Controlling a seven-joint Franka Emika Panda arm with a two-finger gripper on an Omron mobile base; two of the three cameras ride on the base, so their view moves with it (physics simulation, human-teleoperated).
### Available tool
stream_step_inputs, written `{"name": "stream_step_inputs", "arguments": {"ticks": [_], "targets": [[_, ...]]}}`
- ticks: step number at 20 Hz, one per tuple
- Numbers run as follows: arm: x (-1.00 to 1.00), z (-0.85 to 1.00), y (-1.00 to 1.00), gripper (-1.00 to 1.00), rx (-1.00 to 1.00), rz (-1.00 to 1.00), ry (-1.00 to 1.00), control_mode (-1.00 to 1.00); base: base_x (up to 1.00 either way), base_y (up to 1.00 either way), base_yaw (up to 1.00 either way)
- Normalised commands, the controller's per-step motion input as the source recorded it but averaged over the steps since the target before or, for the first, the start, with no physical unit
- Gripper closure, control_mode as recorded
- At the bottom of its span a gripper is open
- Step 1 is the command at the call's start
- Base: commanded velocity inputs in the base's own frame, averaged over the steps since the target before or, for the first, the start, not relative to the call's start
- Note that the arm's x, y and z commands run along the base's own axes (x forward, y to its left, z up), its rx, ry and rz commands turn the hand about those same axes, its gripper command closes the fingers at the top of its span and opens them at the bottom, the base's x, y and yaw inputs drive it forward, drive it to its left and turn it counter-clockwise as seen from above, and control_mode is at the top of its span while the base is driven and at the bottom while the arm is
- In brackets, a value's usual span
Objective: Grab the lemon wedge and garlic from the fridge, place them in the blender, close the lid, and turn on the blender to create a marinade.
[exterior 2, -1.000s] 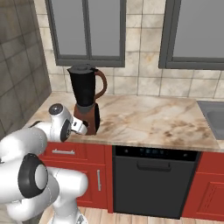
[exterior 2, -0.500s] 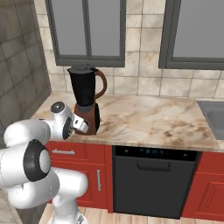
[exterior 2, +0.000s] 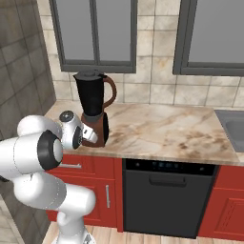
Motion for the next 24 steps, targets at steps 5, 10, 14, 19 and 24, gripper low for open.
{"name": "stream_step_inputs", "arguments": {"ticks": [5,10,14,19,24], "targets": [[0.38,-0.25,0.0,1.0,0.0,0.0,0.0,-1.0,0.0,0.0,0.0],[0.11,-0.11,0.01,1.0,0.0,0.0,0.0,-1.0,0.0,0.0,0.0],[0.0,0.0,0.0,1.0,0.0,0.0,0.0,-1.0,0.0,0.0,0.0],[0.0,0.0,0.0,1.0,0.0,0.0,0.0,-1.0,0.0,0.0,0.0],[0.0,0.0,0.0,1.0,0.0,0.0,0.0,-1.0,0.0,0.0,0.0]]}}
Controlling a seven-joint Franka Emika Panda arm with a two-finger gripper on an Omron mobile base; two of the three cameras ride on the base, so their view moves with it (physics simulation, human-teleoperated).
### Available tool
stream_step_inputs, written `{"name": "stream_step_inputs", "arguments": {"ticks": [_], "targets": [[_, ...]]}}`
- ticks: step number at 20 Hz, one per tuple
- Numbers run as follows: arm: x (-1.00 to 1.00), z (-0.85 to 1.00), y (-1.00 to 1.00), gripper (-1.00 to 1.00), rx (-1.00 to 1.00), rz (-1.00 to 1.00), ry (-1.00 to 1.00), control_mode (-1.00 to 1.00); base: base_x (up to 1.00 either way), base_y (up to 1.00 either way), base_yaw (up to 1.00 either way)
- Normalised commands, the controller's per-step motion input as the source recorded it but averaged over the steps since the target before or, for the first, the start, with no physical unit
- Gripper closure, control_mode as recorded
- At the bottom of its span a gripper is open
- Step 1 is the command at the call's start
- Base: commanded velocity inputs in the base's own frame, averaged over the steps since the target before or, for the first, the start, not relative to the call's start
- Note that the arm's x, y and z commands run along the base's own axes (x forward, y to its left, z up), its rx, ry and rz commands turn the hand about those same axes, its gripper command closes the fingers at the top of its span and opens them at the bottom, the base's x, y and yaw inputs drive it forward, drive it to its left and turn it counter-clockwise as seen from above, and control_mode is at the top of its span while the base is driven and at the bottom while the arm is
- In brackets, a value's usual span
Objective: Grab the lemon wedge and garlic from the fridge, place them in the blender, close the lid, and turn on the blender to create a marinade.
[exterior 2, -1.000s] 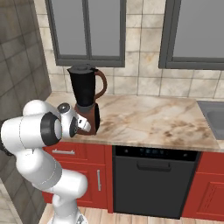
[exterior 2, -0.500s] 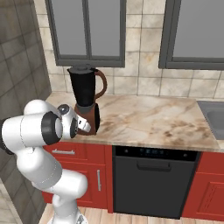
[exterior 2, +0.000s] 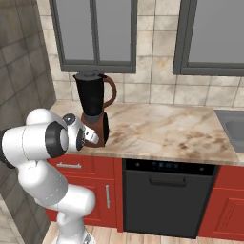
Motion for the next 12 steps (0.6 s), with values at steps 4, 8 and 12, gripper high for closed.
{"name": "stream_step_inputs", "arguments": {"ticks": [4,8,12], "targets": [[0.0,0.0,0.0,1.0,0.0,0.0,0.0,-1.0,0.0,0.0,0.0],[0.0,0.0,0.0,1.0,0.0,0.0,0.0,-1.0,0.0,0.0,0.0],[0.0,0.0,0.0,1.0,0.0,0.0,0.0,-1.0,0.0,0.0,0.0]]}}
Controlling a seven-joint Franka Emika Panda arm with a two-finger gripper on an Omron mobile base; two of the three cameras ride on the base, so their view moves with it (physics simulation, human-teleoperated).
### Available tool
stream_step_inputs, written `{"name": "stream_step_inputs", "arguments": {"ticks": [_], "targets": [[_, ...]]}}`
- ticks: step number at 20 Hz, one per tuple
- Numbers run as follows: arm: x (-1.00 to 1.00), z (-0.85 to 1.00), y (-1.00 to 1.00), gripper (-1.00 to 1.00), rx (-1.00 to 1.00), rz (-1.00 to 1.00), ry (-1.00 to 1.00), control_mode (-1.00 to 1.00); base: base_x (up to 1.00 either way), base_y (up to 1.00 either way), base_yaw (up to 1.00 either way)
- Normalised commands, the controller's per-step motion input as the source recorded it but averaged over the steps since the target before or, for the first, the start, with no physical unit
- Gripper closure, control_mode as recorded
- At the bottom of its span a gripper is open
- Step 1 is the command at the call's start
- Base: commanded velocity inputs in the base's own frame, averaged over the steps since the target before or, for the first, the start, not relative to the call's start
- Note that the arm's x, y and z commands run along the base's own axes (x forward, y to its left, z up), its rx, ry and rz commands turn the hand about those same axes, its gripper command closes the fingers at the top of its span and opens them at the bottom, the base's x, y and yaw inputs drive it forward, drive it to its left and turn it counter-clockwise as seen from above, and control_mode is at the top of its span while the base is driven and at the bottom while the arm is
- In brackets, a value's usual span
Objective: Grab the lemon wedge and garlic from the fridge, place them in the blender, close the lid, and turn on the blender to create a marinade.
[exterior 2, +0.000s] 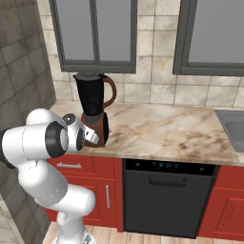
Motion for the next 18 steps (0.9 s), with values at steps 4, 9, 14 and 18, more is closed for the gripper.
{"name": "stream_step_inputs", "arguments": {"ticks": [4,9,14,18], "targets": [[0.06,-0.04,0.0,1.0,0.0,0.0,0.0,-1.0,0.0,0.0,0.0],[0.0,-0.2,0.0,1.0,0.0,0.0,0.0,-1.0,0.0,0.0,0.0],[0.0,-0.25,0.0,1.0,0.0,0.0,0.0,-1.0,0.0,0.0,0.0],[0.0,-0.37,0.0,1.0,0.0,0.0,0.0,-1.0,0.0,0.0,0.0]]}}
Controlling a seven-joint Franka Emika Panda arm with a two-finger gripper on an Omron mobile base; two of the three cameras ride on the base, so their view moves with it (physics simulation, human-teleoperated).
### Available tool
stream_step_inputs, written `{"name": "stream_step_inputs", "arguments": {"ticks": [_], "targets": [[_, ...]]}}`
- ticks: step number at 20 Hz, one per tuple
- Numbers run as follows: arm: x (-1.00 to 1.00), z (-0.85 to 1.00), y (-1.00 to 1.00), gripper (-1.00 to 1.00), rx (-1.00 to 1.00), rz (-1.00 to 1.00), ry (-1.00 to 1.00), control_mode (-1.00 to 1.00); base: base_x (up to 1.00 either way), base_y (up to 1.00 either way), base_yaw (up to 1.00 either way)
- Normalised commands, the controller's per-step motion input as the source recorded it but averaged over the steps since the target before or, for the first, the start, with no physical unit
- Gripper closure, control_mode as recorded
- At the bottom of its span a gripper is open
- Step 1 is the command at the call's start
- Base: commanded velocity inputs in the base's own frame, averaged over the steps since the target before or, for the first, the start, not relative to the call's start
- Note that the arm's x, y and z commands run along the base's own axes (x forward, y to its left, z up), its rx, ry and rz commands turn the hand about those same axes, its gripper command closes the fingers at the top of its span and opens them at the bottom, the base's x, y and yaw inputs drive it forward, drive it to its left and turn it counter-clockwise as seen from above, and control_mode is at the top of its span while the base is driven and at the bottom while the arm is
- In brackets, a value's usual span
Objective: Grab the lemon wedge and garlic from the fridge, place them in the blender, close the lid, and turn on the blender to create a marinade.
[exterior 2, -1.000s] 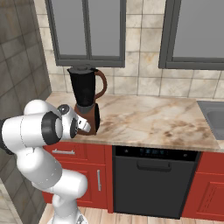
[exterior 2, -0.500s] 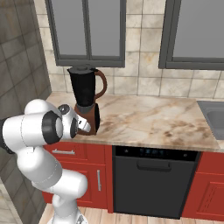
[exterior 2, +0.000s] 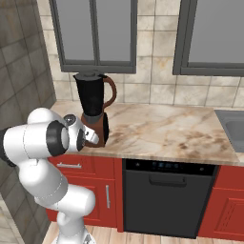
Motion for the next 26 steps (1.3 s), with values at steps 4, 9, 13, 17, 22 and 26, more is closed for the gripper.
{"name": "stream_step_inputs", "arguments": {"ticks": [4,9,13,17,22,26], "targets": [[0.0,-0.39,0.0,1.0,0.0,0.0,0.02,-1.0,0.0,0.0,0.0],[0.02,-0.51,0.0,1.0,-0.01,0.0,0.06,-1.0,0.0,0.0,0.0],[0.01,-0.07,0.0,1.0,0.0,0.0,0.09,-1.0,0.0,0.0,0.0],[0.0,0.0,0.0,1.0,0.0,0.0,0.06,-1.0,0.0,0.0,0.0],[0.0,-0.04,0.0,1.0,0.0,0.0,0.03,-1.0,0.0,0.0,0.0],[0.0,-0.25,0.0,1.0,0.0,0.0,0.0,-1.0,0.0,0.0,0.0]]}}
